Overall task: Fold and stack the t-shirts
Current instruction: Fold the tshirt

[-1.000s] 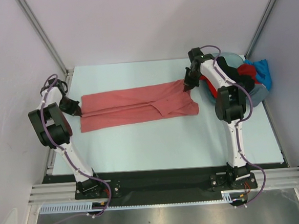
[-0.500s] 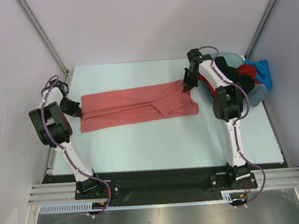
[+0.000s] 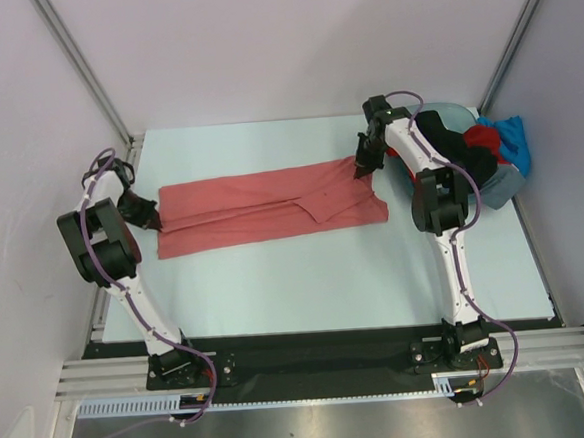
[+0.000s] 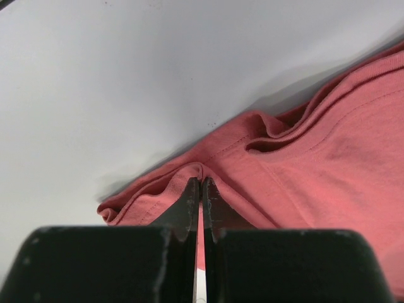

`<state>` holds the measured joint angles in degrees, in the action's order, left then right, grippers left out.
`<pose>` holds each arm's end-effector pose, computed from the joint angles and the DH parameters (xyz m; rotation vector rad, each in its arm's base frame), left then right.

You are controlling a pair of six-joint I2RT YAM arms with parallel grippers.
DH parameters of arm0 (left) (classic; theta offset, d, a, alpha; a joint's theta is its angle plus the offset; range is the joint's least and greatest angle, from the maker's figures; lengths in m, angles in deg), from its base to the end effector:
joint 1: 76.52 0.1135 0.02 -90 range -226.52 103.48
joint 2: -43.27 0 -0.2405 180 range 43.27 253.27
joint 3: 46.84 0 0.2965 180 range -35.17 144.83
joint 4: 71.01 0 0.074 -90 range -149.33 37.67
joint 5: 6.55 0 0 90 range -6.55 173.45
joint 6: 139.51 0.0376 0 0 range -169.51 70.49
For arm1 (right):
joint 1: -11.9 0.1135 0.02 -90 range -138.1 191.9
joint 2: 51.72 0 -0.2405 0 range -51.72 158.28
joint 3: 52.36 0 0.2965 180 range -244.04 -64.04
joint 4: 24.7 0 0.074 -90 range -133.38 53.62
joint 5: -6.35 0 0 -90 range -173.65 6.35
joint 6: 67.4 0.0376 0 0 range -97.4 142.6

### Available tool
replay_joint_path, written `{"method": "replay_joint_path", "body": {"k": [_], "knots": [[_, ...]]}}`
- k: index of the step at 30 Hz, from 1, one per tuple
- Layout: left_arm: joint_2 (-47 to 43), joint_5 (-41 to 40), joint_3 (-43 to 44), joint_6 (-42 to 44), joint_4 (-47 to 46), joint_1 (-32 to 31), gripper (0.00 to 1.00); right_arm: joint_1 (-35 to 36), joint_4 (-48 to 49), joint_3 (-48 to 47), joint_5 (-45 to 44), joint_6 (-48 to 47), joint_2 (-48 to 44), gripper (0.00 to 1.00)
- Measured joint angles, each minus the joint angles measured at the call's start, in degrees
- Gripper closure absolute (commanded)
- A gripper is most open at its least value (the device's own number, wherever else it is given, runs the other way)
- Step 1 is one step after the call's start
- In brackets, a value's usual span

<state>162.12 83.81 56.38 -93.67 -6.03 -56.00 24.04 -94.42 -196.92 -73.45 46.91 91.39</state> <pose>0.4120 0.1539 0.1342 -1.5945 2.5198 -0.0593 0.5362 0.1221 0.1623 0.2499 2.7980 0.4067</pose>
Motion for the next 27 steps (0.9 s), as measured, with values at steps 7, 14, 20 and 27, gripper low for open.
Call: {"method": "replay_joint_path", "body": {"k": [7, 14, 20, 27], "knots": [[0.3, 0.0, 0.0, 0.0, 0.0, 0.0, 1.0, 0.0, 0.1, -1.4, 0.0, 0.0, 1.1, 1.0], [1.0, 0.0, 0.5, -0.4, 0.0, 0.0, 1.0, 0.0, 0.0, -1.5, -0.4, 0.0, 1.2, 1.0], [1.0, -0.2, 0.9, -0.3, 0.0, 0.0, 0.84, 0.0, 0.1, -1.5, -1.6, -0.5, 1.7, 0.99], [-1.1, -3.8, 1.1, 1.4, -0.5, 0.0, 0.47, -0.3, 0.1, -2.5, -1.7, 0.7, 1.7, 0.59]]}}
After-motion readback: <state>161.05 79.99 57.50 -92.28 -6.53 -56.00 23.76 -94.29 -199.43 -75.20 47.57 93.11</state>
